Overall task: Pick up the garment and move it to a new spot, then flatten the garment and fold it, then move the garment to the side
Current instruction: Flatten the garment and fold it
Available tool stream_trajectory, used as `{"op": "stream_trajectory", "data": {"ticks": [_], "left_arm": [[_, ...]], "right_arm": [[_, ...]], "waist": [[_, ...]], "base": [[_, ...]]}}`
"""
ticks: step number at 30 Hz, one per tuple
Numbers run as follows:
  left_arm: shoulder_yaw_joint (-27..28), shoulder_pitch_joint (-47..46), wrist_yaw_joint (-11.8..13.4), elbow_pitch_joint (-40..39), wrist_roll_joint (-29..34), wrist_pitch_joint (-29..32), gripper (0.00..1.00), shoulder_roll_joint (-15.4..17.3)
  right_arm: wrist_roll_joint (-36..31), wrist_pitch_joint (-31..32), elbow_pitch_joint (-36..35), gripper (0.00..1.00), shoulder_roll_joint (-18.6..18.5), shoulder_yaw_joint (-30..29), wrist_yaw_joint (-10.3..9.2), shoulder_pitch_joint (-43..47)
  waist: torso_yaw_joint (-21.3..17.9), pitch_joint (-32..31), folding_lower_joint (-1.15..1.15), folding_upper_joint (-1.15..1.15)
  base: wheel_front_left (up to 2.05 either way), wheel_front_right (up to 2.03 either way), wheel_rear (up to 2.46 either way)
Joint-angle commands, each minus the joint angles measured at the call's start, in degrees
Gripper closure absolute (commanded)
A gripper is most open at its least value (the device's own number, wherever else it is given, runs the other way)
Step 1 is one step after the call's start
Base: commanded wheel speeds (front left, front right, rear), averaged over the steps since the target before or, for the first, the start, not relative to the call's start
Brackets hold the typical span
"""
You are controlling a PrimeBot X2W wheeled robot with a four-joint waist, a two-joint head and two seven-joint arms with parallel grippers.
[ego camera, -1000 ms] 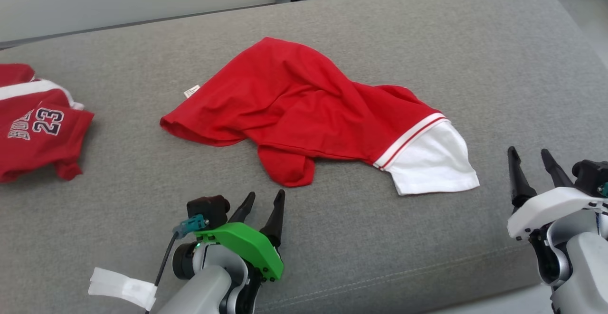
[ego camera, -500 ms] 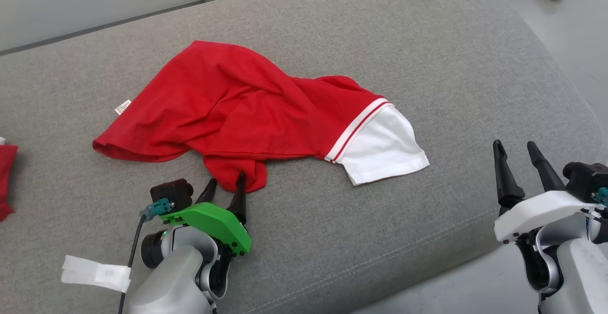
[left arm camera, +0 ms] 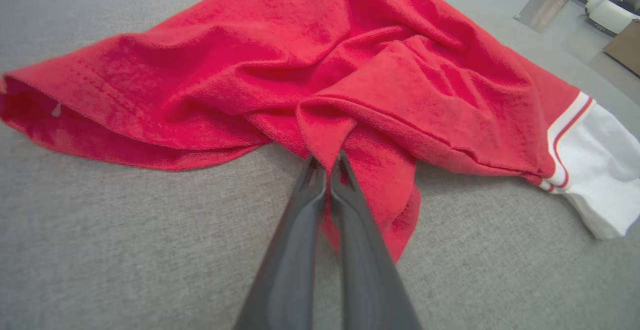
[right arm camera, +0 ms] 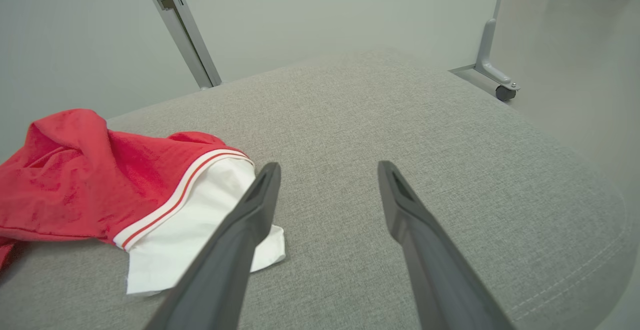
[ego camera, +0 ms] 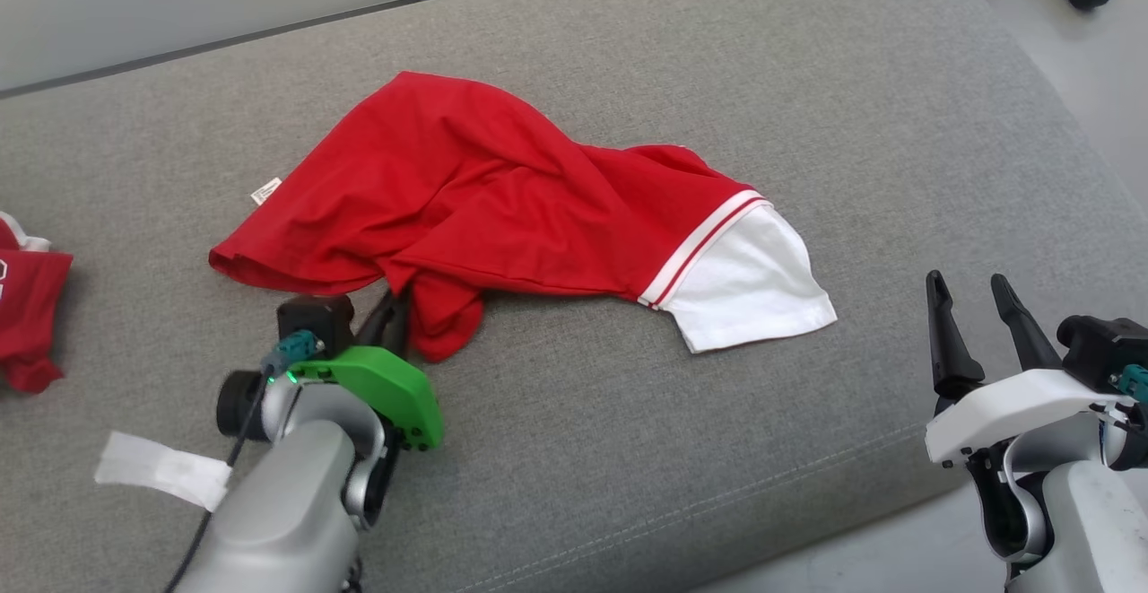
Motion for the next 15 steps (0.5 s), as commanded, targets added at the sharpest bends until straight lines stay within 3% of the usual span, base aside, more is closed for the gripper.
{"op": "stream_trajectory", "data": {"ticks": [1, 9, 15], "left_arm": [[-0.11, -1.76, 0.63, -0.36, 1.88, -0.16, 1.00, 1.58], [-3.65, -10.63, 2.73, -1.15, 11.74, 0.06, 1.00, 11.01], [-4.52, -13.60, 4.60, -3.78, 14.91, 1.19, 1.00, 16.40]], "right_arm": [[-0.49, -0.21, -0.14, 0.00, 0.13, -0.02, -0.02, 0.43], [-0.71, -1.15, 0.64, 0.00, 1.05, 0.65, -0.02, -0.58], [-1.01, -1.67, 1.10, 0.00, 1.37, -0.01, -0.02, -0.48]], "waist": [[1.13, -0.64, 0.00, 0.00], [3.11, -2.28, 0.00, 0.00], [4.40, -3.00, 0.00, 0.00]], "base": [[0.00, 0.00, 0.00], [0.00, 0.00, 0.00], [0.00, 0.00, 0.00]]}}
